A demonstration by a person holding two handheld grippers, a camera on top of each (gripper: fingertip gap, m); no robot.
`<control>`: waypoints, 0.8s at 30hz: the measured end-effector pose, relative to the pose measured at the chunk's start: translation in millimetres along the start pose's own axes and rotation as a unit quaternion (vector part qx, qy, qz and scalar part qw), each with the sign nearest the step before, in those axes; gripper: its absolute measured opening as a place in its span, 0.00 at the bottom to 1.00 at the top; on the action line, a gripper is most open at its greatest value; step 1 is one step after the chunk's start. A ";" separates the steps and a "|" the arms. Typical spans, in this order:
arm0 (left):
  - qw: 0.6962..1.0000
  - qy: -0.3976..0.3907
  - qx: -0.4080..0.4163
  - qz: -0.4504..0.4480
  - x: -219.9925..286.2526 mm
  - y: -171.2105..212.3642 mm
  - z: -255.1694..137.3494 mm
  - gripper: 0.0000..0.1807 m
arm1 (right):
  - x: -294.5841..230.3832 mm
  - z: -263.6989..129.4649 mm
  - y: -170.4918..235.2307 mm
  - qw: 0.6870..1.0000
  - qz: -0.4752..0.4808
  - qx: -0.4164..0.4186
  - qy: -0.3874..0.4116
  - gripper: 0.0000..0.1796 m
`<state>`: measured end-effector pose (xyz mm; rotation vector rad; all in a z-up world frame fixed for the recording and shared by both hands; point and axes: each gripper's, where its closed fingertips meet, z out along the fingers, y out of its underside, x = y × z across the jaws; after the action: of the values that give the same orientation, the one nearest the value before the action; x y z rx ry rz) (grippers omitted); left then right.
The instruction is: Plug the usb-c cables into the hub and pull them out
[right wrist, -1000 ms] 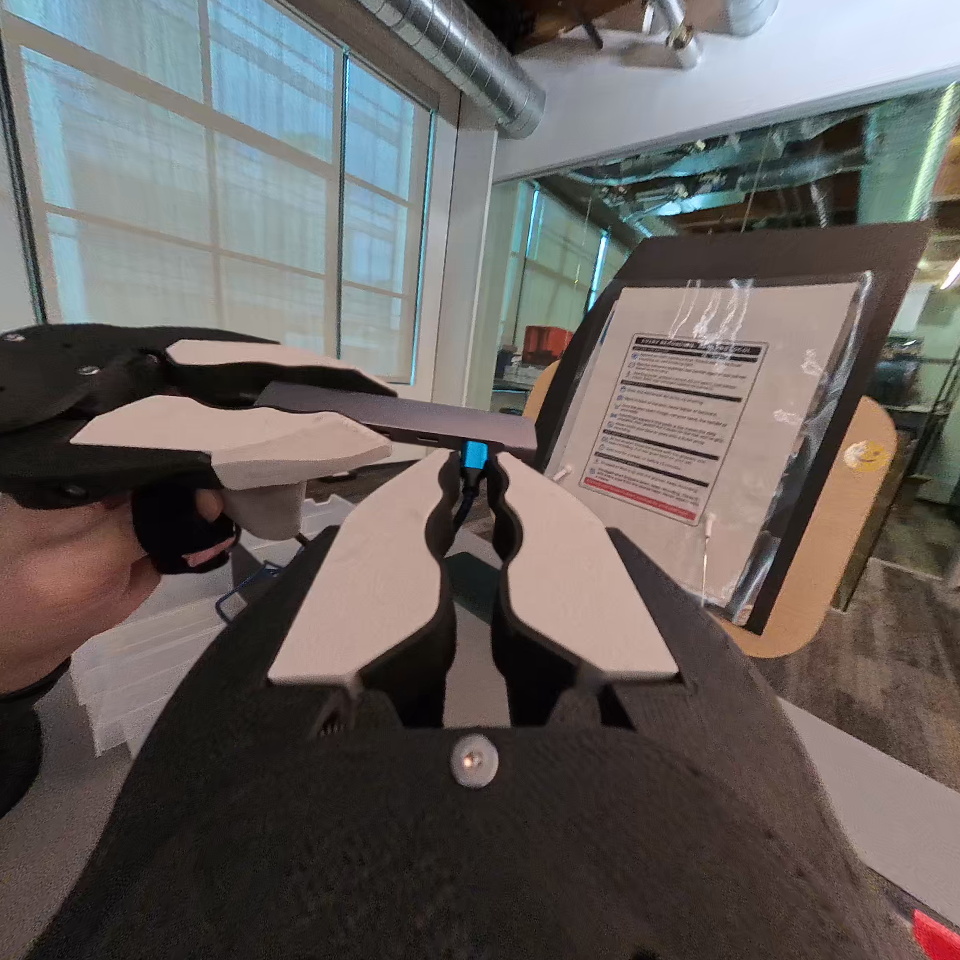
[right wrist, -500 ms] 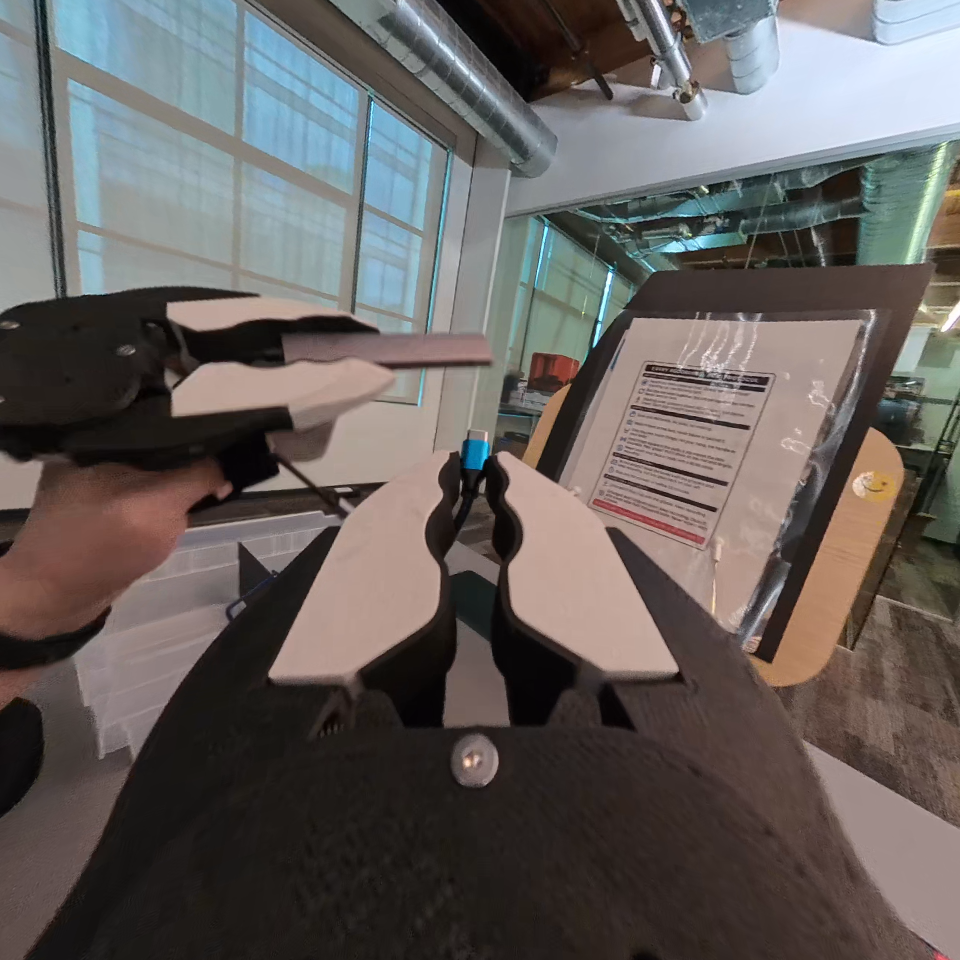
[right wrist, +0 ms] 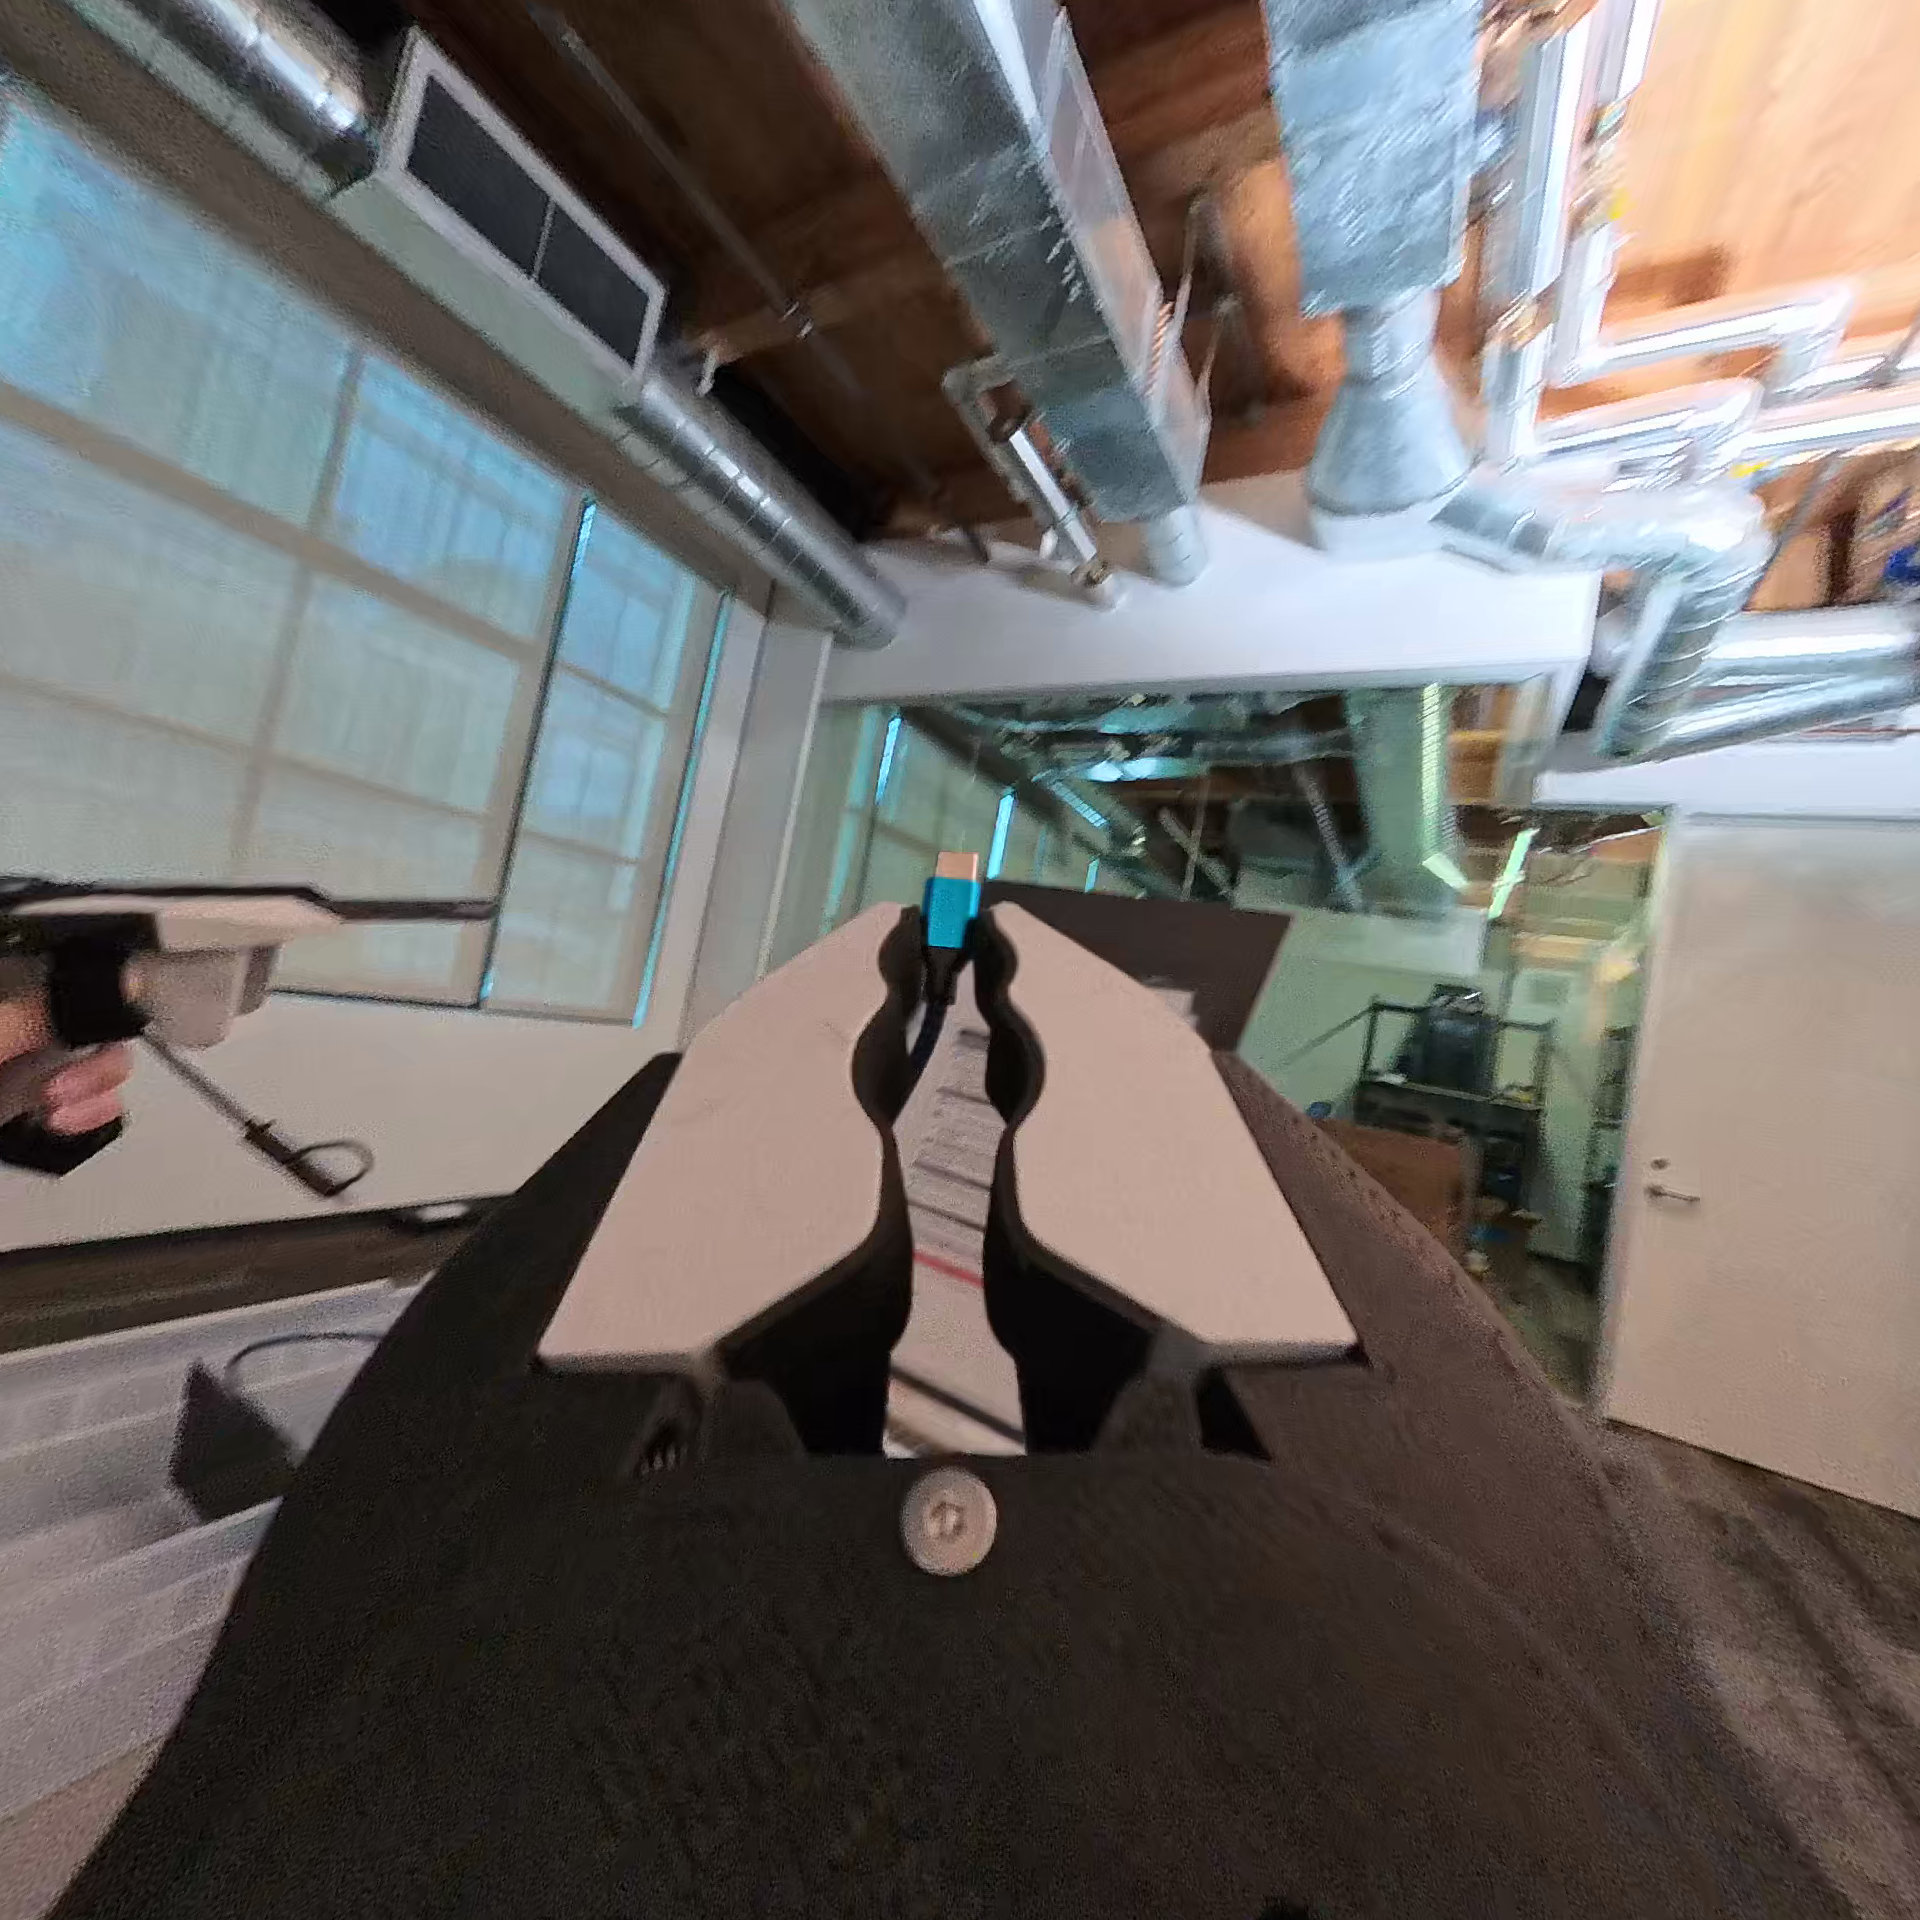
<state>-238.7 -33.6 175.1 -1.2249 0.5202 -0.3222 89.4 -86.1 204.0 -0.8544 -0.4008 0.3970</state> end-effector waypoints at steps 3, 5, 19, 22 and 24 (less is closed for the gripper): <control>1.000 0.001 -0.007 0.010 5.4 0.6 2.4 0.14 | 21.7 -14.8 -18.7 0.999 -0.010 0.015 0.030 0.05; 1.000 0.012 -0.007 0.008 11.6 0.7 4.8 0.14 | 22.9 -9.8 -2.7 0.999 0.010 -0.035 0.006 0.05; 0.999 0.012 -0.037 0.010 10.6 9.9 8.2 0.14 | -191.0 -47.4 331.1 0.739 0.067 -0.555 -0.375 0.06; 0.999 0.014 -0.037 -0.001 5.0 9.2 3.9 0.14 | -204.1 -60.7 351.8 0.724 0.020 -0.557 -0.407 0.11; 0.999 0.014 -0.032 -0.011 0.1 6.2 -1.1 0.14 | -203.0 -55.6 349.6 0.736 -0.029 -0.536 -0.412 0.22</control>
<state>-239.5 -32.6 168.9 -1.2902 0.5456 -0.3447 -117.7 -13.2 -139.9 -1.7737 -1.5925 0.4667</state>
